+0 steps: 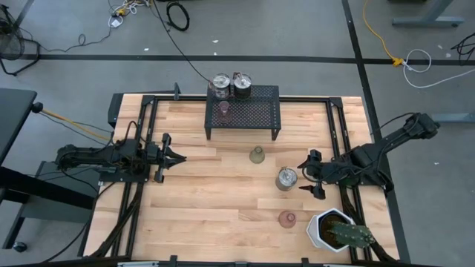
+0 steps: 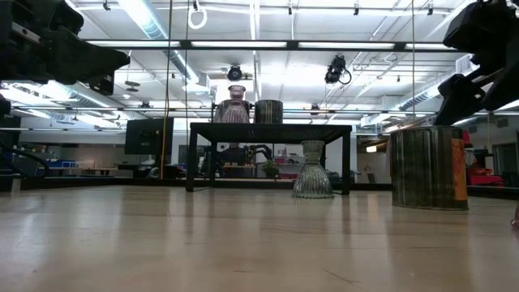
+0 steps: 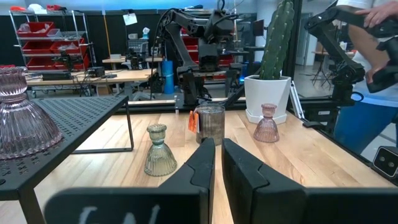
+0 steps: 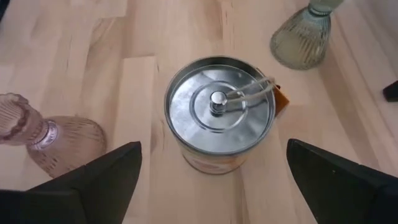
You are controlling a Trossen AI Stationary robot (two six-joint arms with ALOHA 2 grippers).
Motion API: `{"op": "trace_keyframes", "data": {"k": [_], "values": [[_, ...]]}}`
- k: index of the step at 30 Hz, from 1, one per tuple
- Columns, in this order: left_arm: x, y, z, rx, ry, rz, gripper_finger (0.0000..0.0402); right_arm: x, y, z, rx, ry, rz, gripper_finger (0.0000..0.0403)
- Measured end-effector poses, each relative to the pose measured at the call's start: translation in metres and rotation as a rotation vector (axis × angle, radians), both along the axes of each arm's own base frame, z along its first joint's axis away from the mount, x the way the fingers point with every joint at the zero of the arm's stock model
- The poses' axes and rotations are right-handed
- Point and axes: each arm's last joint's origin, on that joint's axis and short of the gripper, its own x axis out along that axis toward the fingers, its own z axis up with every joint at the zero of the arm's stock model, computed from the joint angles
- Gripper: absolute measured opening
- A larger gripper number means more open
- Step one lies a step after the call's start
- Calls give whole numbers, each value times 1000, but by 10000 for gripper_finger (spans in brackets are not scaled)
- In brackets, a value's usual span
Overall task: Pick & Place candle stick holders
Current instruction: Put the silver scented candle on the shelf
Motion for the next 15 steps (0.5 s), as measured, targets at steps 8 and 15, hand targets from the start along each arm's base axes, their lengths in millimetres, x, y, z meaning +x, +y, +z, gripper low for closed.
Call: {"op": "trace_keyframes", "data": {"k": [8,15], "values": [[0,0,0,0,0,0,34,1,1,-17,9,49,-38,400],[0,0,0,0,0,0,34,3,0,-26,-14,1,-68,400]]}}
